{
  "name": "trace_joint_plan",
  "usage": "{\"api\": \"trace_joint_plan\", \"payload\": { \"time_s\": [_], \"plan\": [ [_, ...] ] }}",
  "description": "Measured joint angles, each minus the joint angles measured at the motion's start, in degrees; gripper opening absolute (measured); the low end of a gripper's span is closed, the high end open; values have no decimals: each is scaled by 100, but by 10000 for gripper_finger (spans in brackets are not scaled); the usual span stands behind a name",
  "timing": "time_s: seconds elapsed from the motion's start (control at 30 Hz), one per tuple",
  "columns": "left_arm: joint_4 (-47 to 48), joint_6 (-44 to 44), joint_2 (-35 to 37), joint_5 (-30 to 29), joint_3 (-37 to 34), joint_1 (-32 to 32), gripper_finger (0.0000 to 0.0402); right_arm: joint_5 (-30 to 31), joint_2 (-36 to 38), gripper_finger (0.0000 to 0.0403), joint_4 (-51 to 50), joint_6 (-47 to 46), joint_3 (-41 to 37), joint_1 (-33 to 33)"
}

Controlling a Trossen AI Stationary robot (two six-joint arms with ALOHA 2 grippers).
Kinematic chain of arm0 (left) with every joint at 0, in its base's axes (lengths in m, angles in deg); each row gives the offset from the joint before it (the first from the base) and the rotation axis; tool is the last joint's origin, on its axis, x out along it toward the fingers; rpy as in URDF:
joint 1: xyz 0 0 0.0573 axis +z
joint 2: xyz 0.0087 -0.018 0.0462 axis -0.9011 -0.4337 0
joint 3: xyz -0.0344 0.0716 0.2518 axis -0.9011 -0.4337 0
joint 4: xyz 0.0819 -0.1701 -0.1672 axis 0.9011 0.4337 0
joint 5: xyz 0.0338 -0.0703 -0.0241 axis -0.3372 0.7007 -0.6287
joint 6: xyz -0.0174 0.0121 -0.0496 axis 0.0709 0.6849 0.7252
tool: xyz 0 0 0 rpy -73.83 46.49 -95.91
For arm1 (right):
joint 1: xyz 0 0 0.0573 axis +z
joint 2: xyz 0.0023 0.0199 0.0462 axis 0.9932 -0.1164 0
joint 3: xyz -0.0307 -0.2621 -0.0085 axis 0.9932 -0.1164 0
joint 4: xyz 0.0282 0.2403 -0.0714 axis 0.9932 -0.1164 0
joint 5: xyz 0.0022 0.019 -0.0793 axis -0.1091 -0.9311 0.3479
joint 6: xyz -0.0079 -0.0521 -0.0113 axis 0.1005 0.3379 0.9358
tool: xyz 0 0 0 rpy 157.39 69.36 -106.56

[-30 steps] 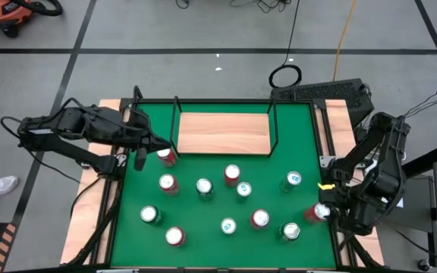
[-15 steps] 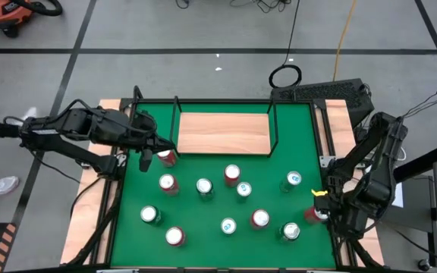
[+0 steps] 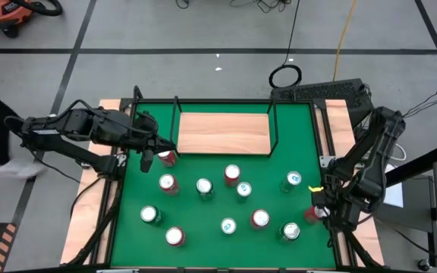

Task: Place canned beverage on shelf
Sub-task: Put the red soda can on the shelf

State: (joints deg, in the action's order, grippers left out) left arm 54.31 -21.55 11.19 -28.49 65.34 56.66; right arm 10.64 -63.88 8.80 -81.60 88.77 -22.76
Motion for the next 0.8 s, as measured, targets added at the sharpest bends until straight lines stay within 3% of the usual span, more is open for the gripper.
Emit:
{"api": "trace_joint_plan", "payload": {
  "time_s": [0.23, 0.8],
  "plan": [
    [0, -2, 0, 0, 0, 0, 0, -449, 293, 393, 537, -8, -510, 0],
    [-1, -10, -146, -37, -4, 0, 0, -452, 290, 385, 992, -150, -1024, -2]
  ]
}}
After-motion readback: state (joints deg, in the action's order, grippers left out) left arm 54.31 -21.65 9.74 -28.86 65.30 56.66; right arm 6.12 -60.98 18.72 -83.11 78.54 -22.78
